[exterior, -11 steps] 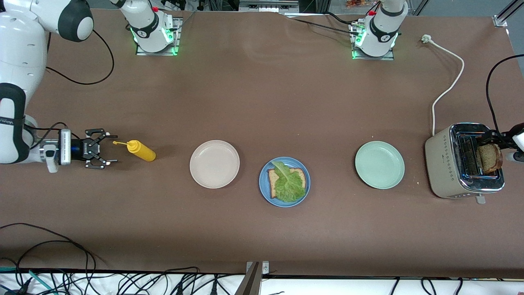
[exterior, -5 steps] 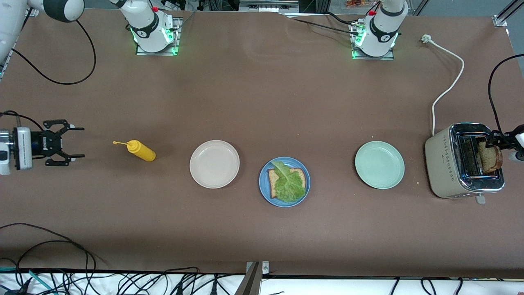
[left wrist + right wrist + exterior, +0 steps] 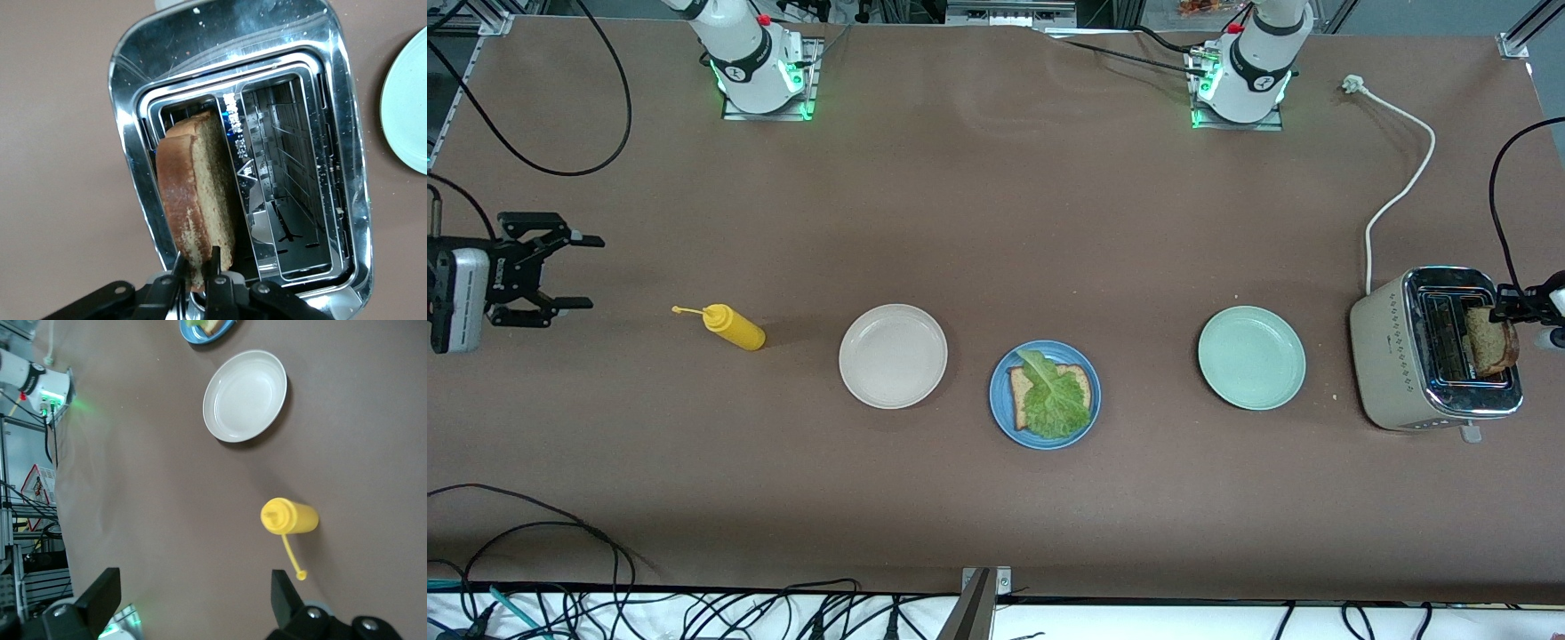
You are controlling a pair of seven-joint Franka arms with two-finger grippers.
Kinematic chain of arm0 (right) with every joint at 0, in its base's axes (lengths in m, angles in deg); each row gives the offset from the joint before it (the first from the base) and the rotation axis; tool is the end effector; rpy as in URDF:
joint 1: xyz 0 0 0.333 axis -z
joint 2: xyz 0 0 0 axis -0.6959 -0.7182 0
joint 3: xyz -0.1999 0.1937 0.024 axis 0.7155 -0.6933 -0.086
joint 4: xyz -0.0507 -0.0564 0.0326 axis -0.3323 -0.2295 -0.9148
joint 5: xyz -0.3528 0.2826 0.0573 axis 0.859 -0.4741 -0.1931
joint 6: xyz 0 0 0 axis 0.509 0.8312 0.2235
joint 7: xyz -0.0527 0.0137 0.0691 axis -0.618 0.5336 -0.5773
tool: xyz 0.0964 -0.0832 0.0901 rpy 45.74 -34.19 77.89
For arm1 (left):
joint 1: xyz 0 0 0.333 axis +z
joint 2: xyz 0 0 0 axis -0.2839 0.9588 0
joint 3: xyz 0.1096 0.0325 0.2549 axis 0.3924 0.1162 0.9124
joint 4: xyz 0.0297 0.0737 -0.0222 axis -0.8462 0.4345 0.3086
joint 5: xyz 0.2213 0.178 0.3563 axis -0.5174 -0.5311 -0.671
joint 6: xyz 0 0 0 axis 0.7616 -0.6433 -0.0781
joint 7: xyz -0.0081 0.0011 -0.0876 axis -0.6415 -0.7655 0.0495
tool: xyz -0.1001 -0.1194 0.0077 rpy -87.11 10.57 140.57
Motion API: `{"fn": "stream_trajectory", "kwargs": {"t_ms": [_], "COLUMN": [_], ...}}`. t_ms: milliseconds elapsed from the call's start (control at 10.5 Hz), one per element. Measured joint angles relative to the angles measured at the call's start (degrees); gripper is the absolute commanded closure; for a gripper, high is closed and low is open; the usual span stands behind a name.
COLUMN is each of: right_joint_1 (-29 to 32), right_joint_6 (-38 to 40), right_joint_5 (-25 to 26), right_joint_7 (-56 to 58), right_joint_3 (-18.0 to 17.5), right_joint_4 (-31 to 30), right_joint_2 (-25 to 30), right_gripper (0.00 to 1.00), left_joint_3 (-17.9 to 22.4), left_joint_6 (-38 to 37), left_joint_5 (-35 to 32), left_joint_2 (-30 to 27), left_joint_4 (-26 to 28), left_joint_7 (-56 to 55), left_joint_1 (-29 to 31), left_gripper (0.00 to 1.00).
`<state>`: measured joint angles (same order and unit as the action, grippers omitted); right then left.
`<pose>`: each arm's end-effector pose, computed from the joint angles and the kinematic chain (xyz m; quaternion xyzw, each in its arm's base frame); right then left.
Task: Make sandwich in blue plate with both arms
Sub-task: 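Open and raise the right gripper while the left gripper grasps the toast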
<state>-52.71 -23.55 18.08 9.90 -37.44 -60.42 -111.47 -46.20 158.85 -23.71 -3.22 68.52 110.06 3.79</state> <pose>0.6568 -0.0843 0.3906 -0.8431 -0.4303 0.0118 0.3223 0.6285 0.2767 0.2639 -0.9900 0.1260 0.0579 0.0240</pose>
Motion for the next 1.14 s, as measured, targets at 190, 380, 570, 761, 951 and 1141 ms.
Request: {"fn": "stream_trajectory", "kwargs": {"t_ms": [190, 380, 570, 761, 951, 1141], "right_joint_1": [-4.08, -8.65, -15.66, -19.63, -19.87, -22.07], "right_joint_6": [-0.49, -2.25, -3.79, -4.77, -10.04, -16.25], "right_joint_5": [4.69, 14.25, 25.52, 32.50, 35.72, 40.20], "right_joint_7": [-11.52, -23.26, -35.60, -43.56, -47.23, -54.19], "right_joint_3": [0.02, -0.02, -0.20, -0.32, -0.22, -0.27], "right_joint_4": [0.02, 0.72, 1.42, 1.09, -2.60, -9.64], "right_joint_2": [2.72, 4.47, 6.82, 8.01, 8.36, 10.83], "right_gripper": [0.00, 0.00, 0.00, 0.00, 0.00, 0.00], "left_joint_3": [-0.03, -0.07, -0.17, -0.23, -0.29, -0.47], "left_joint_6": [0.00, 0.03, -0.15, -1.27, -2.54, -3.53], "left_joint_5": [0.00, 0.00, 0.00, 0.00, 0.00, 0.00], "left_joint_2": [0.00, -0.03, -0.60, -2.62, -5.35, -7.71], "left_joint_4": [-0.04, -1.26, -3.20, -3.78, -3.90, -4.17], "left_joint_7": [0.00, 0.00, 0.00, 0.15, 0.78, 1.41], "left_joint_1": [0.00, -0.01, -0.18, -0.34, -0.43, -0.72], "left_gripper": [1.00, 1.00, 1.00, 1.00, 1.00, 1.00]}}
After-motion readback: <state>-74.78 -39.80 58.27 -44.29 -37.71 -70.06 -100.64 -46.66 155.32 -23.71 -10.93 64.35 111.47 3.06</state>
